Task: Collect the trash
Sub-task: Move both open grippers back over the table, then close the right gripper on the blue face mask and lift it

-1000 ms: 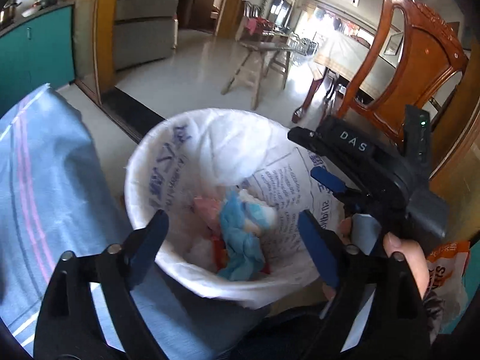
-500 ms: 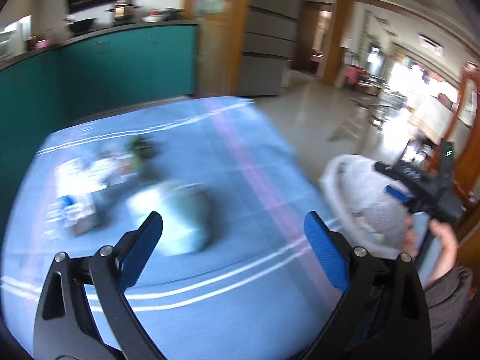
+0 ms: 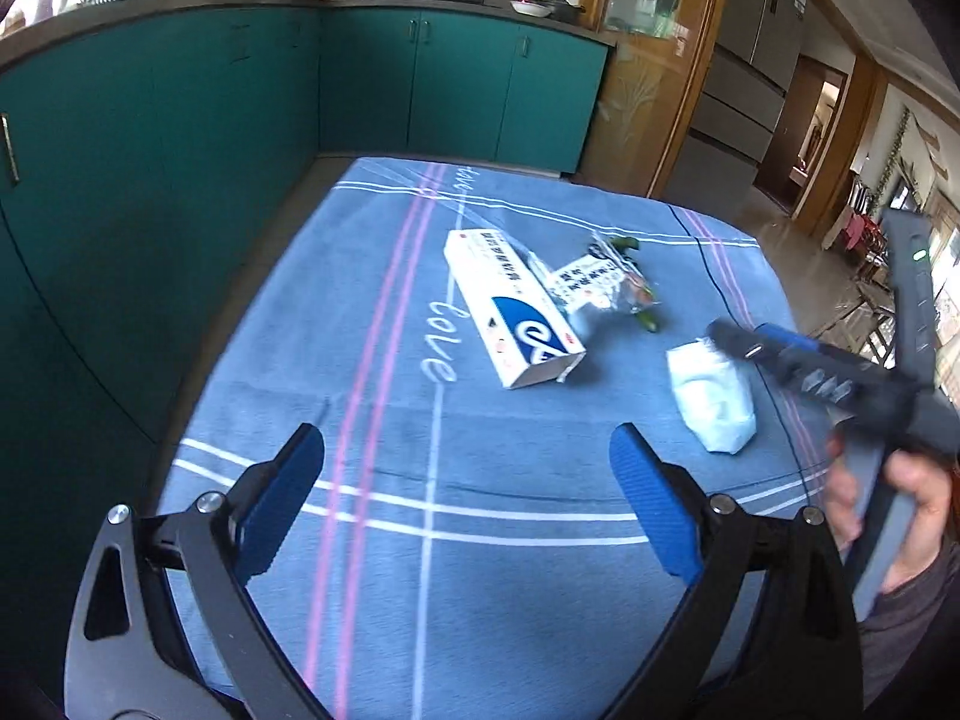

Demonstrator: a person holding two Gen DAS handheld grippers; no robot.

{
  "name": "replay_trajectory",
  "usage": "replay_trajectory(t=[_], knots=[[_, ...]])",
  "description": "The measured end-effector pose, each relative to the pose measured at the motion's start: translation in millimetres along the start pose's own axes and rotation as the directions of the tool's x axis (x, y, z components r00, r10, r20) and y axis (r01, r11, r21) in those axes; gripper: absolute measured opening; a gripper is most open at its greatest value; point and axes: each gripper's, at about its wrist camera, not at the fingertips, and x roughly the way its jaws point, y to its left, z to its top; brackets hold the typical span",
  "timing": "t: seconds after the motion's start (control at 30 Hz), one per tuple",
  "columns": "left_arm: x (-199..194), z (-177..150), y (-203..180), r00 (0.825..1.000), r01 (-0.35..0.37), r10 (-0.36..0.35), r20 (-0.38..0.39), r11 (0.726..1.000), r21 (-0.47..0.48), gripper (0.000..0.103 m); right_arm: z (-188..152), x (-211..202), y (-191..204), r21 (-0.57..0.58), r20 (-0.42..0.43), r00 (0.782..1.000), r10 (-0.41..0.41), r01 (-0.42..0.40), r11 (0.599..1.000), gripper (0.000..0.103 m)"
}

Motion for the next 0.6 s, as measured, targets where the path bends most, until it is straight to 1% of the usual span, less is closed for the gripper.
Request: replay_trajectory(t=[0.1, 0.17, 0.23, 0.3, 0.33, 0.37, 0.4, 0.47, 0.57, 0.6], knots=[[-0.8, -0.8, 1.4, 0.999, -0.041, 0.041, 0.016, 0.999, 0.03, 0.097, -8.4, 17.3, 11.7, -0.047, -0.044, 0.999, -0.013, 0.011, 0.999, 0.076], [1.0, -1.3, 3.6, 0.999, -0.041, 0.041, 0.011, 0.999, 0.03, 0.097, -14.5, 25.7, 10.2, -0.051, -0.068, 0.997, -0.027, 0.024, 0.998, 0.076], [2.2, -1.3, 0.7, 1.0, -0.025, 0.025, 0.006, 0.999, 0.022, 0.097, -16.3, 29.3, 5.7, -0.042, -0.085, 0.996, -0.022, 0.018, 0.999, 0.076], [4.3, -2.4, -2.8, 1.0, -0.018, 0.017, 0.005, 0.999, 0.027, 0.097, -24.1, 26.7, 3.4, -0.055, -0.08, 0.997, -0.019, 0.015, 0.998, 0.076], [5.5, -2.9, -5.1, 1.0, -0.022, 0.022, 0.003, 0.999, 0.035, 0.097, -24.6, 26.9, 3.1, -0.061, -0.077, 0.997, -0.02, 0.016, 0.998, 0.074], [6.5, -3.3, -7.1, 1.0, -0.028, 0.028, 0.001, 0.999, 0.043, 0.097, -26.4, 25.6, 3.0, -0.065, -0.071, 0.997, -0.023, 0.018, 0.998, 0.067], [7.5, -3.8, -8.9, 0.999, -0.032, 0.032, 0.0, 0.998, 0.048, 0.097, -27.4, 26.1, 5.1, -0.068, -0.063, 0.998, -0.024, 0.019, 0.998, 0.062], [8.7, -4.5, -11.1, 0.999, -0.037, 0.037, 0.0, 0.998, 0.051, 0.097, -28.9, 24.0, 5.7, -0.069, -0.06, 0.998, -0.008, 0.004, 0.998, 0.039], [13.8, -3.7, -12.8, 0.999, -0.033, 0.033, -0.007, 0.999, 0.038, 0.097, -28.4, 19.2, 2.8, -0.069, -0.041, 0.999, 0.013, -0.016, 0.997, 0.026], [16.4, -2.8, -13.4, 1.0, -0.03, 0.03, -0.008, 0.999, 0.03, 0.097, -27.6, 17.2, 1.1, -0.064, -0.033, 0.999, 0.028, -0.03, 0.997, 0.025]])
